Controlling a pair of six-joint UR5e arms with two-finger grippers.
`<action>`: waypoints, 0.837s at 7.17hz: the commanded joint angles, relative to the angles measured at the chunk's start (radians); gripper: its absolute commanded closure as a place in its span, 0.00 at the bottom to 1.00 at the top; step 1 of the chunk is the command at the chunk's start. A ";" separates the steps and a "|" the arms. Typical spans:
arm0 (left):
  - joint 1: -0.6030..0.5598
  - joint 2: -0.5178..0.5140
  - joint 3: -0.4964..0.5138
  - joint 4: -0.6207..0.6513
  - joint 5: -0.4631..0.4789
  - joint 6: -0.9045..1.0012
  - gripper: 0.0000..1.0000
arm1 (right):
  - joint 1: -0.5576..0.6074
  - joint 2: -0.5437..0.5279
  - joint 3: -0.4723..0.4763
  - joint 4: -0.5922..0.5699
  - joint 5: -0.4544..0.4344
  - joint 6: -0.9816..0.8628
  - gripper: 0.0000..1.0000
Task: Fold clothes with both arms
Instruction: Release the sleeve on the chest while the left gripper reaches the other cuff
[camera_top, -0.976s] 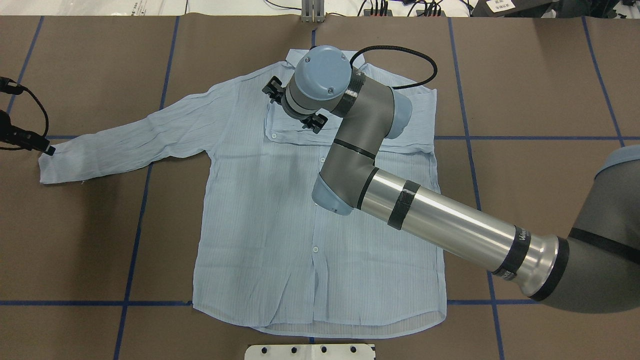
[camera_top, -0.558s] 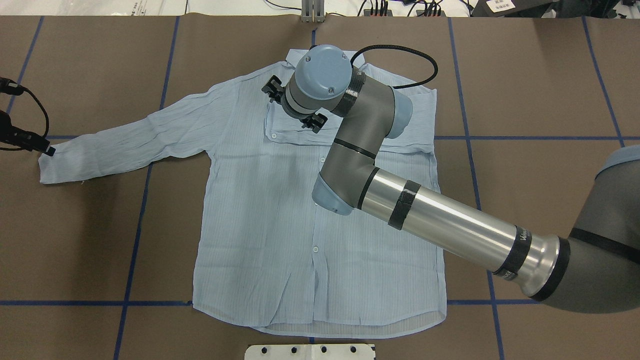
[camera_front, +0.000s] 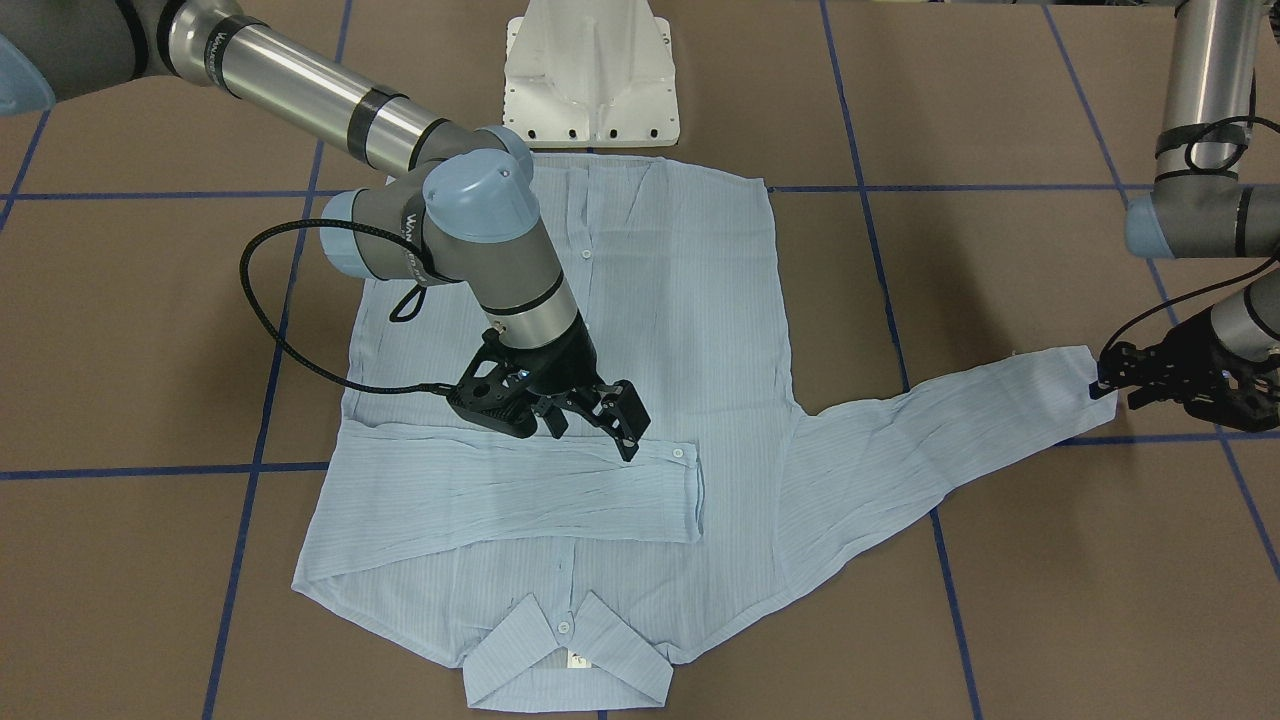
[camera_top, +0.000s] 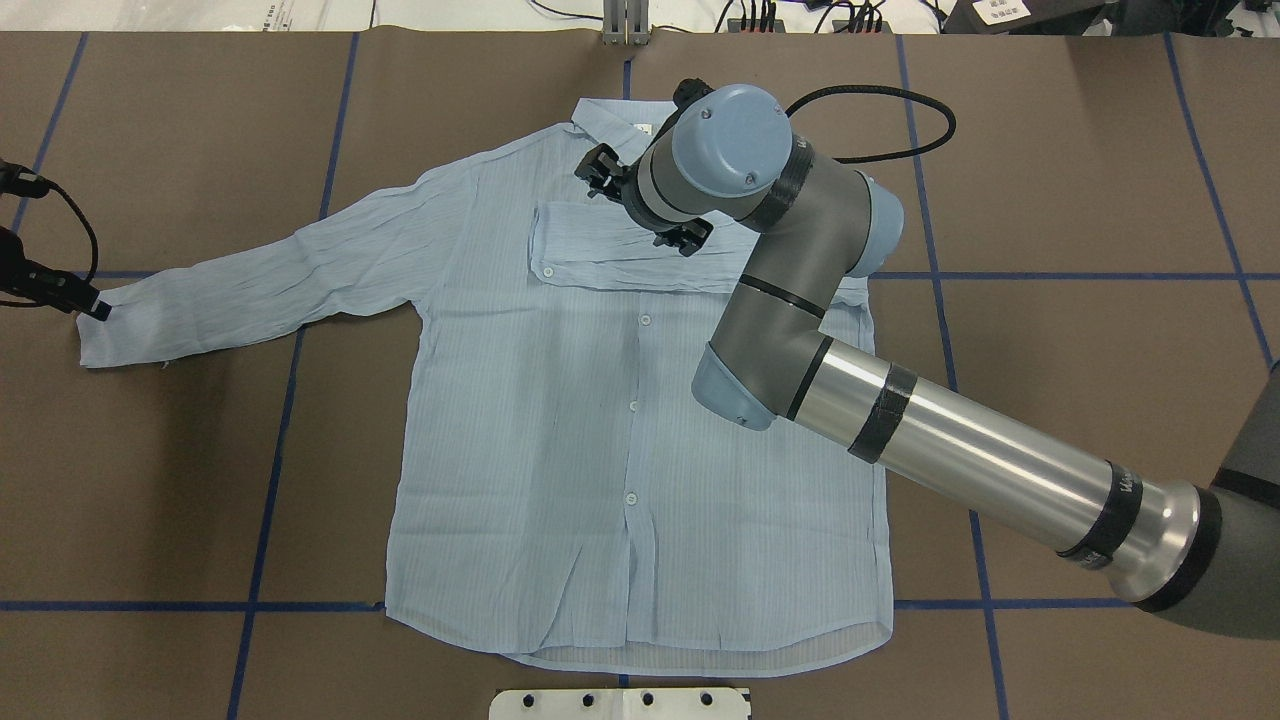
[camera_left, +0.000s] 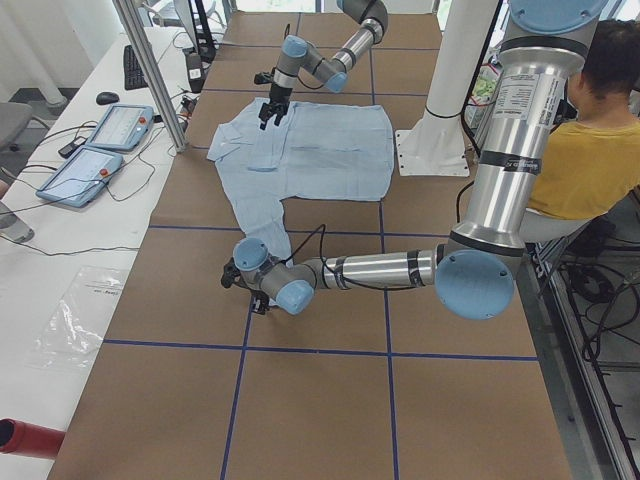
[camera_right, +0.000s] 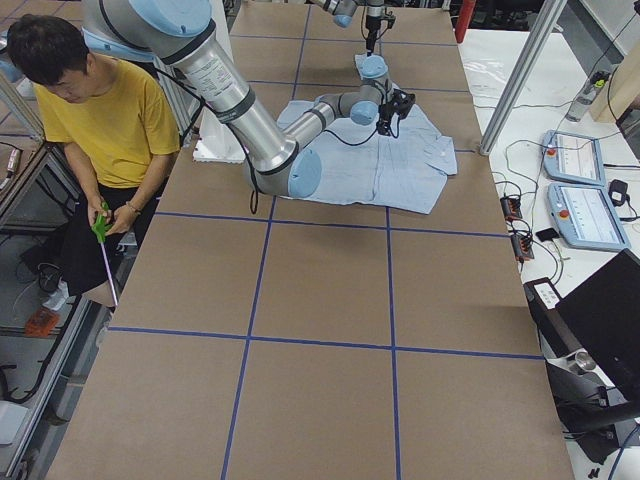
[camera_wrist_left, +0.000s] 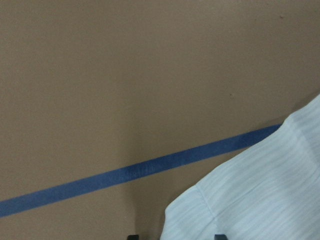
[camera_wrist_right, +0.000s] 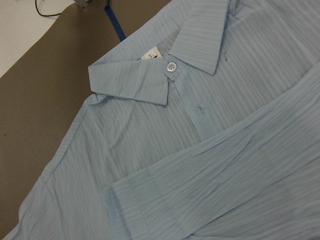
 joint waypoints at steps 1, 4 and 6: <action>0.000 0.000 0.011 -0.002 0.000 0.003 0.47 | 0.001 -0.002 0.004 -0.001 0.000 -0.002 0.00; 0.000 -0.002 0.013 -0.002 -0.057 0.000 1.00 | -0.001 -0.002 0.004 0.000 0.000 0.005 0.00; 0.000 0.000 0.000 0.000 -0.066 0.000 1.00 | -0.001 -0.005 0.004 0.000 0.000 0.003 0.00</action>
